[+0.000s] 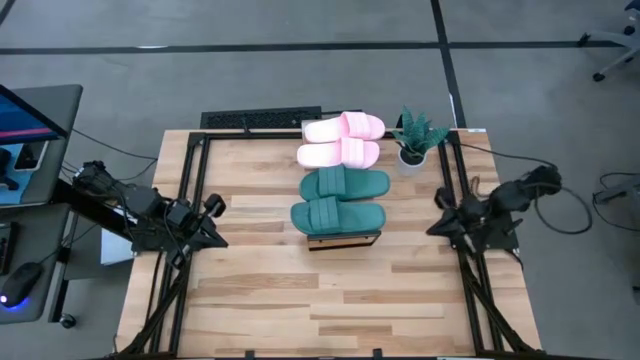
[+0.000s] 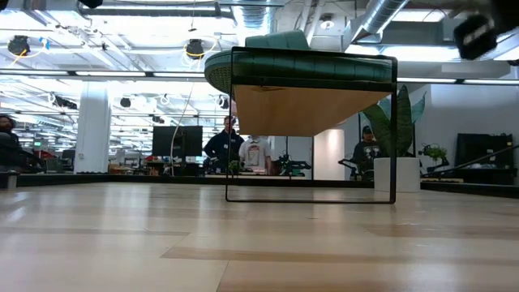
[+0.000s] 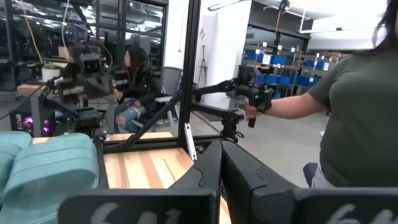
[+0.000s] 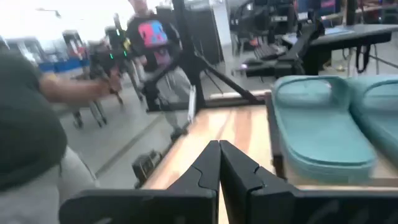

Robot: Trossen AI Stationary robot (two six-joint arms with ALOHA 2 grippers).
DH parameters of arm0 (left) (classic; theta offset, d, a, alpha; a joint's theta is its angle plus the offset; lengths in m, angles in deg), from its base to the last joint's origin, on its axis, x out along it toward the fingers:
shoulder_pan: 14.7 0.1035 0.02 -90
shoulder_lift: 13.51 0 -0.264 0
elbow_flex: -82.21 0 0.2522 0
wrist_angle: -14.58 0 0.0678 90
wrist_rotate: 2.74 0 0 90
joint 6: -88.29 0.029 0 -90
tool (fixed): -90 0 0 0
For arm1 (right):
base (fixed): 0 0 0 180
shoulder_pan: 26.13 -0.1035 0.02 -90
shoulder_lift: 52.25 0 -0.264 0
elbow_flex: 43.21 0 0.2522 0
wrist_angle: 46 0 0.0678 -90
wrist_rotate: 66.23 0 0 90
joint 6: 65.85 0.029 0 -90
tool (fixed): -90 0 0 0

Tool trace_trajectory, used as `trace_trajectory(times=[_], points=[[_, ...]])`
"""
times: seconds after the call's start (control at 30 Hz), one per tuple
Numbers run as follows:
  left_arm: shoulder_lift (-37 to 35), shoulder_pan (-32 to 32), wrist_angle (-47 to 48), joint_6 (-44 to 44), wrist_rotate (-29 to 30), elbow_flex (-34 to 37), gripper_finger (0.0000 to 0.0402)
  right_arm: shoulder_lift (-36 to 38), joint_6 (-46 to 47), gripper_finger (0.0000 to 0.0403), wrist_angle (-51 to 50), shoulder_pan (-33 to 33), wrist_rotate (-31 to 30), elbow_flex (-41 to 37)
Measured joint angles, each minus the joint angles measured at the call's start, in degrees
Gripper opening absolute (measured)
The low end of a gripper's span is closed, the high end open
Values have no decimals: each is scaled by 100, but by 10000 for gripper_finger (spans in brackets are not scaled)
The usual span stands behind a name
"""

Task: Pick and place slides into the shelf
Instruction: Return to Home Position

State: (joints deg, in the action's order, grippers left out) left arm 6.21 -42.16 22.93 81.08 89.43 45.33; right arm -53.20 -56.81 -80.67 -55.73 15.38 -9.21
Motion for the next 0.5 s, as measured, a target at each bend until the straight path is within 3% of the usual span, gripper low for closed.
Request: trace_trajectory(times=[0.3, 0.5], points=[[-2, 0, 175, -2, -70, 0, 0, 76, 330, 0, 1920, 1, 111, -1484], [-2, 0, 294, -4, -78, 0, 0, 63, 622, 0, 2430, 2, 107, -1986]])
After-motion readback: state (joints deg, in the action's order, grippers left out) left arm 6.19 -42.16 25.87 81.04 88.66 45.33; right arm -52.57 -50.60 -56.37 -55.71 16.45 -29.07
